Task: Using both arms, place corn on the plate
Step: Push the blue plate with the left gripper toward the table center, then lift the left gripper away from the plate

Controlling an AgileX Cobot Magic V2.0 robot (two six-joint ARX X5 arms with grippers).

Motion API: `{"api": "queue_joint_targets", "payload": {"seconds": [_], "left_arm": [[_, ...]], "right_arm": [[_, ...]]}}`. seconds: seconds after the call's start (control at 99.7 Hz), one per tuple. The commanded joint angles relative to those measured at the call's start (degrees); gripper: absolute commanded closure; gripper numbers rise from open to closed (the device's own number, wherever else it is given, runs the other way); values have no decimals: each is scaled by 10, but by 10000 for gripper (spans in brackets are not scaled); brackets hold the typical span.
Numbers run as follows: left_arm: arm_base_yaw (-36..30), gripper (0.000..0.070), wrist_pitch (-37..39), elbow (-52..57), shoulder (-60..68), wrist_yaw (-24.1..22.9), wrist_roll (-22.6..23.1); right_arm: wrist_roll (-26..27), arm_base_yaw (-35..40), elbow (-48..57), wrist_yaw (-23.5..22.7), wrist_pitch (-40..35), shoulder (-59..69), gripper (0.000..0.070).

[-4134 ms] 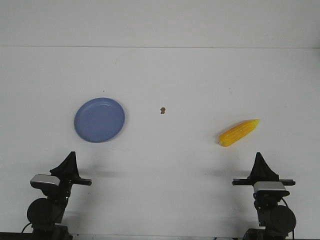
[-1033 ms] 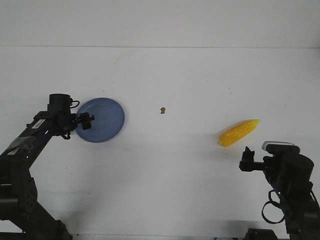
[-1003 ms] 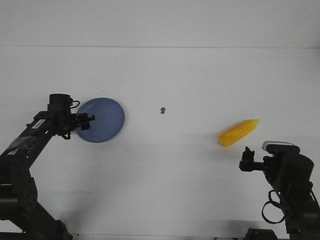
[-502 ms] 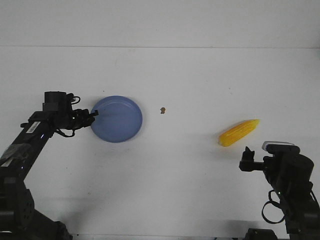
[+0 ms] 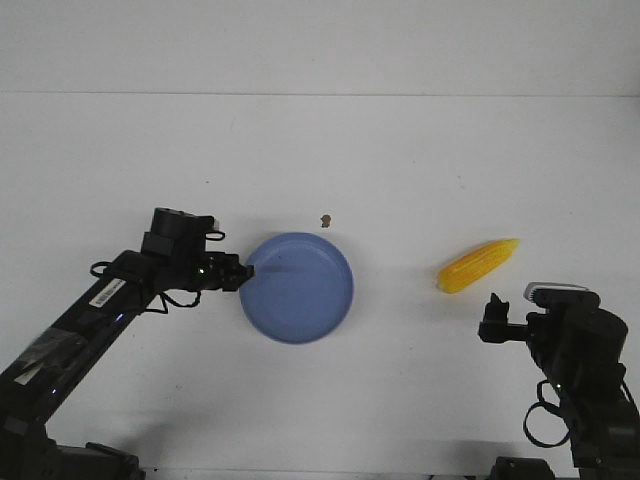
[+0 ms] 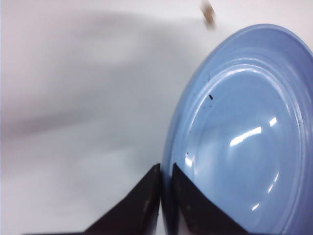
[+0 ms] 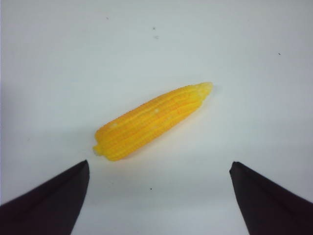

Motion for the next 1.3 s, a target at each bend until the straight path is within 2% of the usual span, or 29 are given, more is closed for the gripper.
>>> {"api": "queue_joint_targets", "payload": {"seconds": [0.0, 0.211, 0.341, 0.662, 0.712, 0.803, 0.923, 0.973, 1.134, 1.224, 1.294], "left_arm": [[-24, 691, 19, -10, 3, 7, -11], [-83, 690, 56, -58, 3, 4, -35], [-101, 688, 52, -64, 3, -22, -28], [-105, 681, 39, -65, 3, -53, -26], [-105, 665, 35, -65, 4, -62, -26], [-105, 594, 32, -65, 4, -73, -24], [-105, 587, 32, -65, 4, -74, -24], [-105, 526, 32, -65, 4, -74, -24], [-105, 214, 48, -65, 3, -73, -24], [-105, 154, 61, -65, -2, -73, -18], [-101, 150, 72, -65, -16, -73, -9]], "right_arm": [[4, 0, 11, -1, 6, 0, 93], [4, 0, 11, -1, 6, 0, 93], [4, 0, 11, -1, 6, 0, 93], [4, 0, 11, -1, 6, 0, 93], [4, 0, 11, -1, 6, 0, 93], [4, 0, 11, -1, 6, 0, 93], [4, 0, 11, -1, 6, 0, 93], [4, 0, 11, -1, 6, 0, 93], [4, 0, 11, -1, 6, 0, 93], [4, 0, 11, -1, 6, 0, 93], [3, 0, 11, -1, 6, 0, 93]]}}
